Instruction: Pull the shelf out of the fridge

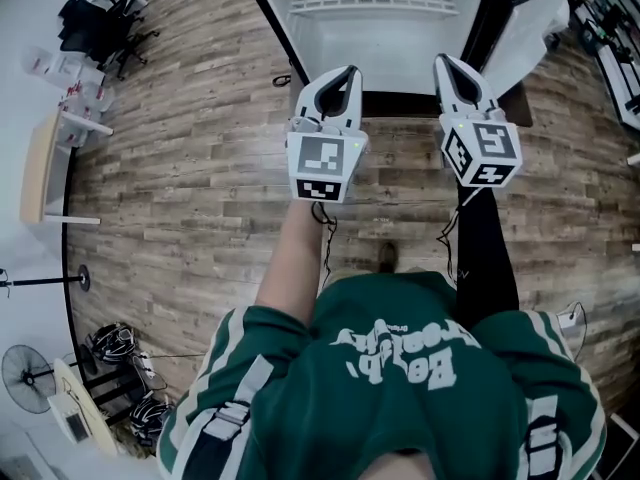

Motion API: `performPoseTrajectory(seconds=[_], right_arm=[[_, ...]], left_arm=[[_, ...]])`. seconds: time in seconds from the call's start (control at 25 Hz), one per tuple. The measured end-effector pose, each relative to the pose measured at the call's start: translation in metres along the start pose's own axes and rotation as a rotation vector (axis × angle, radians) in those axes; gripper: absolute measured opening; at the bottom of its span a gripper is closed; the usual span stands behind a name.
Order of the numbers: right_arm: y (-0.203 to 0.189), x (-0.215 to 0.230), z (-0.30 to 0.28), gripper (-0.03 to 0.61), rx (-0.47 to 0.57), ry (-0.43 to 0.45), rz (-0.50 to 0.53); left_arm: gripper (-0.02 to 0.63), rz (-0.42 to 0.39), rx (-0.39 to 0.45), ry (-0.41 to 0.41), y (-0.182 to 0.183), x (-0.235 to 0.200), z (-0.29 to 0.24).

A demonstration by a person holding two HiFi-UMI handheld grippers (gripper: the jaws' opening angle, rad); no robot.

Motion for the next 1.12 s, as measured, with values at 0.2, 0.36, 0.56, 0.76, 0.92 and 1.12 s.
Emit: performPoseTrajectory(seconds=[0.2,0.36,0.56,0.76,0.92,1.12], right_arm=[[-0.002,0.007,-0.010,0.009,0.002,-0.002,-0.016],[-0.006,0.010,-0.015,0.009,-0.005,-0.011,-0.005],[-0.006,0.009,-0.025,0.009,-0.016,-0.032,0.009],[-0.003,0.002,-0.045,0.009,-0.031,-0.080,0.018],[0.001,-0.005,-0.063,0.009,-0.034,-0.119,0.019],[0.003,-0.017,-0.084,0.009,-0.059,-0.159,0.019]], left_arm=[[0.017,0.004,0.007,0.022,0.001,-0.007,-0.011],[0.017,0.010,0.012,0.012,-0.003,-0.014,-0.019],[0.017,0.010,0.016,-0.002,-0.006,-0.026,-0.029],[0.017,0.005,0.014,-0.043,-0.005,-0.049,-0.044],[0.017,-0.003,0.016,-0.087,-0.004,-0.068,-0.058],[0.017,-0.001,0.015,-0.134,-0.003,-0.090,-0.069]])
Point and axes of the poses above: the fingertips, and each gripper's own axes: z backward along the fingers, x to its right, y out of its top, the point moved 6 cm from there along z, backward along the fingers, and after that the axes turned 9 degrees about z, right-handed, at the moved point
